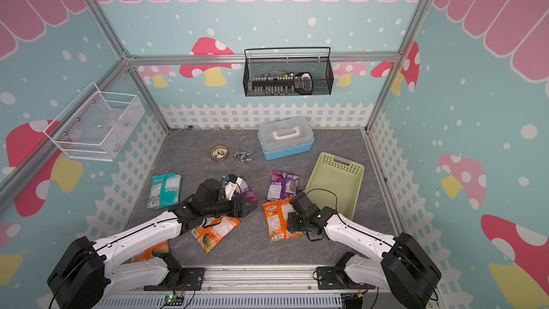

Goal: Put the candies in the basket
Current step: Pick up the candy at the center of the board.

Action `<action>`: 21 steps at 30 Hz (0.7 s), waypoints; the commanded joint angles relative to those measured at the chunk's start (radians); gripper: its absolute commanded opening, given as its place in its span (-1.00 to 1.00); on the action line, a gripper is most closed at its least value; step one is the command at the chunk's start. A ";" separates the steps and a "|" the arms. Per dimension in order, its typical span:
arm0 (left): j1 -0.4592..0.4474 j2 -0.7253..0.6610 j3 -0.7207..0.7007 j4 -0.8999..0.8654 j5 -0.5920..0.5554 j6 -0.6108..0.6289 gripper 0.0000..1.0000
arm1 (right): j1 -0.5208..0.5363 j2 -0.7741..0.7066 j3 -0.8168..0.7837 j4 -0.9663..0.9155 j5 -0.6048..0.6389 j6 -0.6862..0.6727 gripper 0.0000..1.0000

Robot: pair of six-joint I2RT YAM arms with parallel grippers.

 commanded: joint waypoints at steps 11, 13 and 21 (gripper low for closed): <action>-0.088 0.149 -0.080 0.192 0.006 -0.070 0.10 | -0.010 0.025 -0.045 0.097 -0.040 -0.106 0.10; -0.106 0.178 -0.074 0.217 0.020 -0.075 0.02 | -0.010 0.028 -0.046 0.084 -0.023 -0.108 0.12; -0.169 0.325 0.000 0.308 0.040 -0.082 -0.20 | -0.065 -0.011 -0.065 0.040 0.045 -0.053 0.12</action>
